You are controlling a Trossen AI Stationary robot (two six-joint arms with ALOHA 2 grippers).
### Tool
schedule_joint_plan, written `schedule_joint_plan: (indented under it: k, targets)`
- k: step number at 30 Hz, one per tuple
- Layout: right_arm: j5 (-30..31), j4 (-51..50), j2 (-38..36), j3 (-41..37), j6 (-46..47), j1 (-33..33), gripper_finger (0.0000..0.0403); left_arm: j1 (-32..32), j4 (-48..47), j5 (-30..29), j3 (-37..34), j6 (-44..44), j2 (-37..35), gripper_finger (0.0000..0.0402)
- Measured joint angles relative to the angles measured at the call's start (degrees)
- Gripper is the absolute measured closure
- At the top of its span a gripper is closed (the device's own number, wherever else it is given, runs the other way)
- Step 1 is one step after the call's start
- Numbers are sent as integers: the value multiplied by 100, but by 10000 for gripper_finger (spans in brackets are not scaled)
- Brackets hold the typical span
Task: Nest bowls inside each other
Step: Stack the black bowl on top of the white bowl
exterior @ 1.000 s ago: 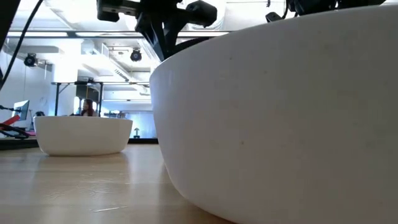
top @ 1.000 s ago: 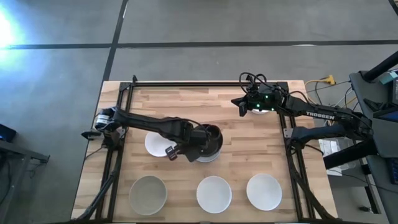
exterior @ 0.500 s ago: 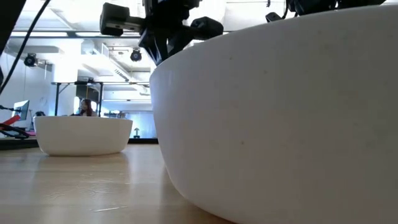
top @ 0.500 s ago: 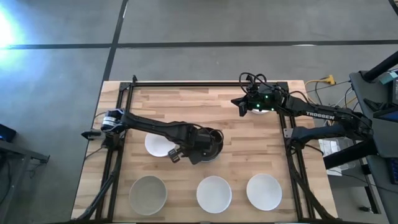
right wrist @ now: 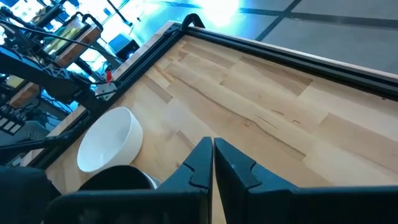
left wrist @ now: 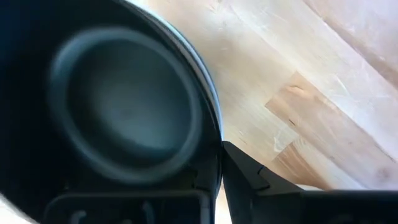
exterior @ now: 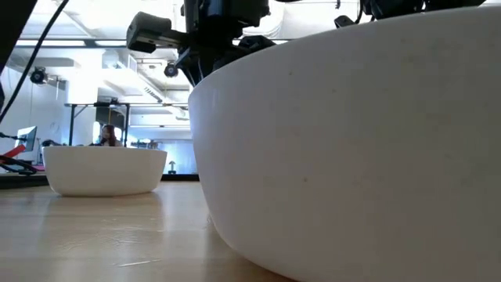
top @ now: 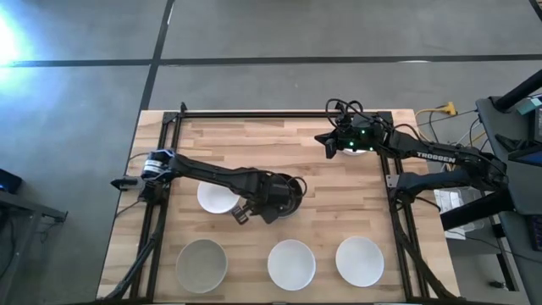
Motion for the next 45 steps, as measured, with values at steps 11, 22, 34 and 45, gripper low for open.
schedule_joint_plan:
  k: [11, 22, 34, 45]
  targets:
    - [0, 2, 0, 0, 40, 0, 394, 0, -122, 74, 0, -52, -155, 276]
    - [0, 4, 0, 0, 57, 0, 394, 50, 263, 504, 24, -460, -591, 329]
    - [0, 4, 0, 0, 44, 0, 394, 123, 129, 514, -36, -435, -407, 401]
    - [0, 3, -1, 0, 46, 0, 394, 157, 268, 515, -356, -432, -402, 401]
